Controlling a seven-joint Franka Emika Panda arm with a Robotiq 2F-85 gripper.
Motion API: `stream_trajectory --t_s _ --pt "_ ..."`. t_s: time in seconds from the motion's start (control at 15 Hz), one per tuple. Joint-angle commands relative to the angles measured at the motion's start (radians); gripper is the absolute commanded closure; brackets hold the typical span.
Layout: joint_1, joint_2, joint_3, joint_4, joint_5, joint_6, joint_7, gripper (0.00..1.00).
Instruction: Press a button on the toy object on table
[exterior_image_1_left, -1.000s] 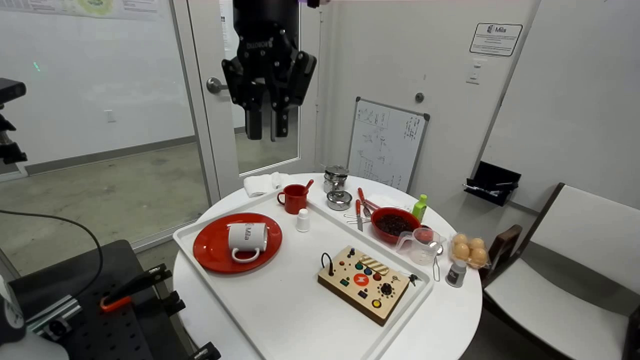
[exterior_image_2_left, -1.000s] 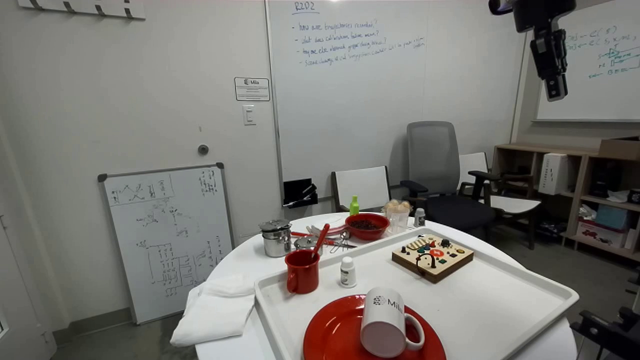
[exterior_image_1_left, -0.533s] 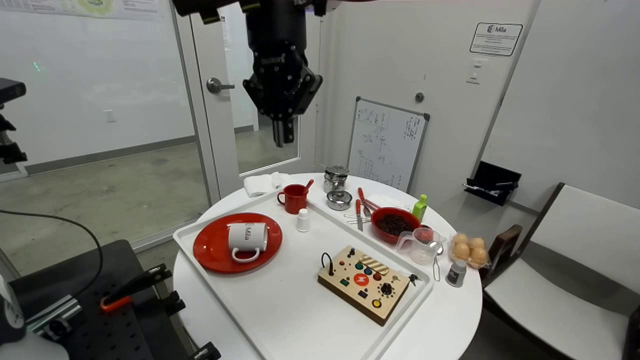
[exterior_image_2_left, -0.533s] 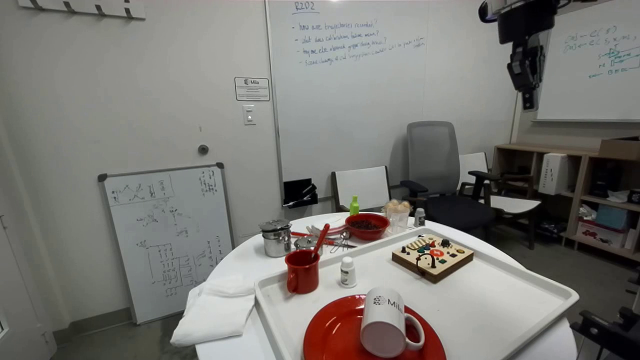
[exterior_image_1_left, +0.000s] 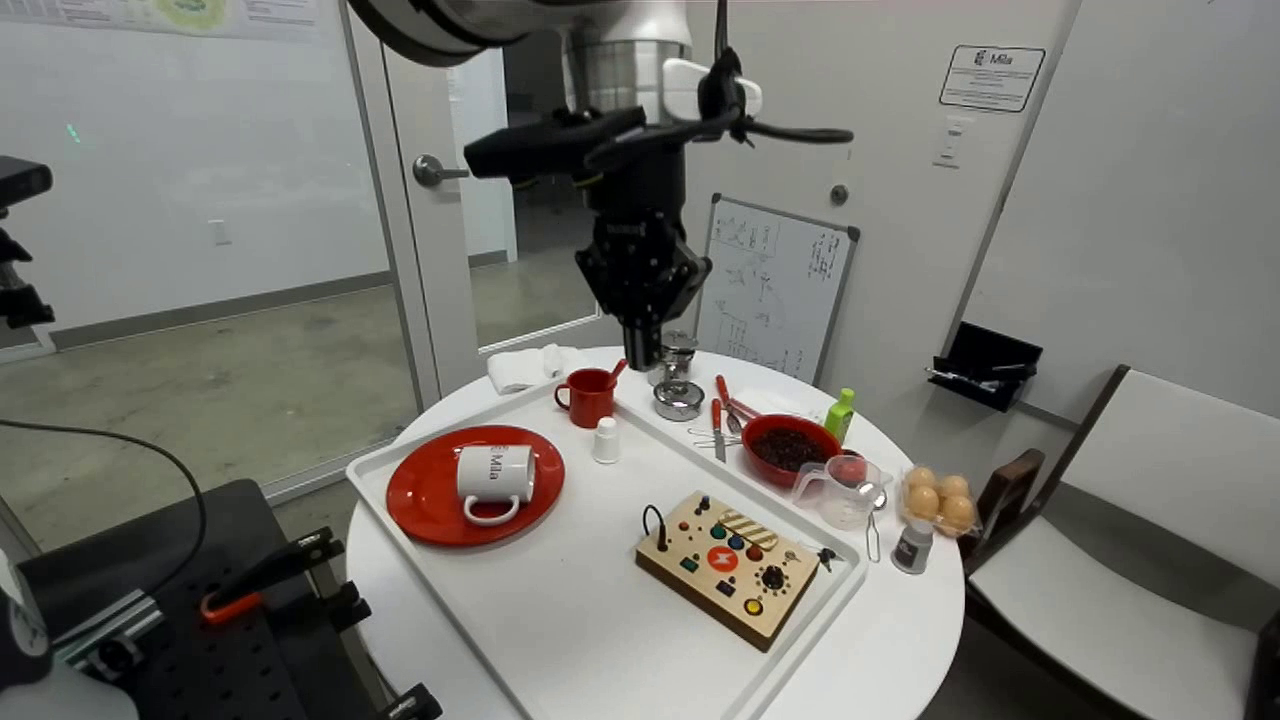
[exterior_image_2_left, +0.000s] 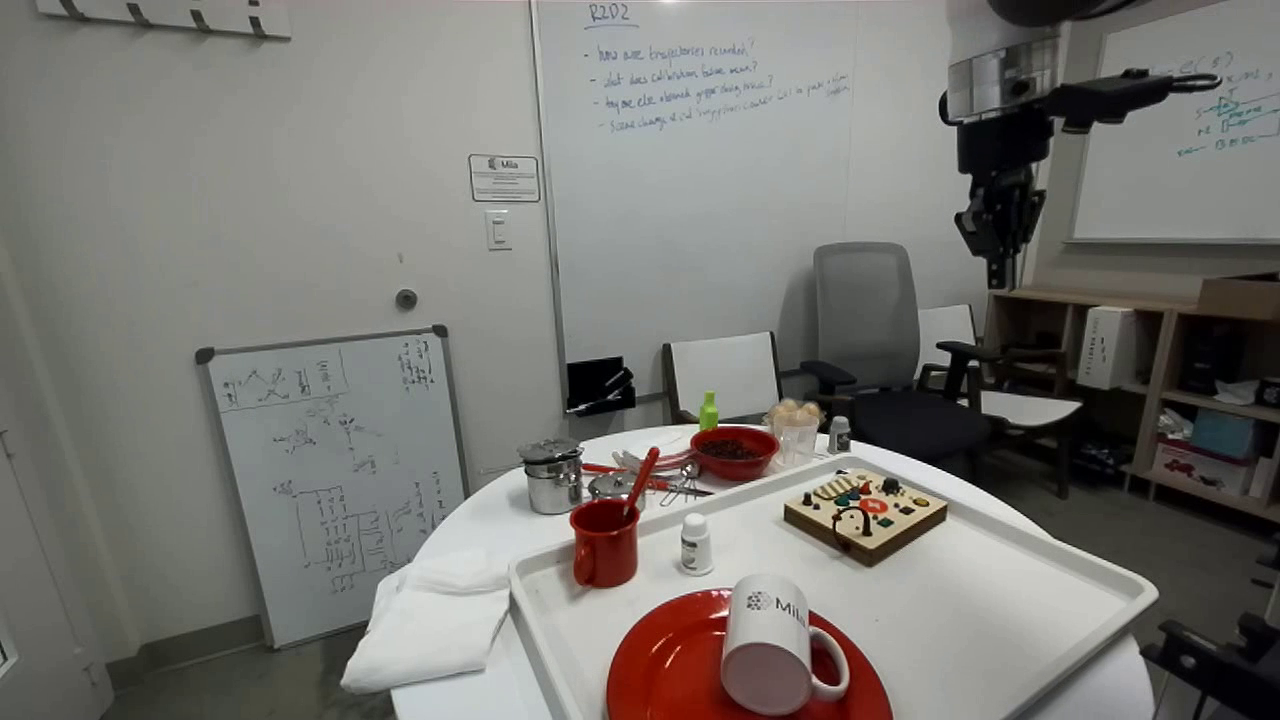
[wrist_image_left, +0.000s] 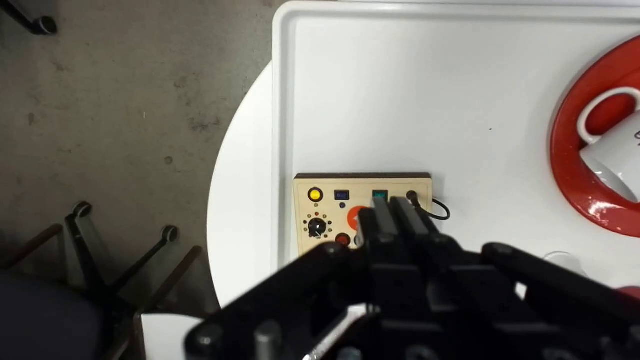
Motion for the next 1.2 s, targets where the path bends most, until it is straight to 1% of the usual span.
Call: stream_trajectory --t_s 0.0,0.2,0.33,0.47,0.53,0.6,0.87,0.93,1.13 --pt "-0.008 0.131 -0.011 0.045 -0.009 0.06 0.06 0.93" --pt "-0.006 0.212 -0.021 0.06 -0.012 0.076 0.114 0.92" --pt "-0.002 0.246 -0.03 0.067 0.005 0.071 0.126 0.92" --pt "0.002 0.232 -0.033 0.06 0.025 0.051 0.109 0.93" --pt "0.003 0.229 -0.035 0.046 0.008 0.061 0.104 0.95" --pt "0.004 0.233 -0.037 0.047 0.008 0.061 0.104 0.93" --pt "0.004 0.234 -0.037 0.046 0.008 0.061 0.104 0.94" --pt "0.005 0.25 -0.036 0.058 0.008 0.059 0.103 0.94" --pt "0.004 0.33 -0.026 0.1 0.058 0.088 0.002 0.93"
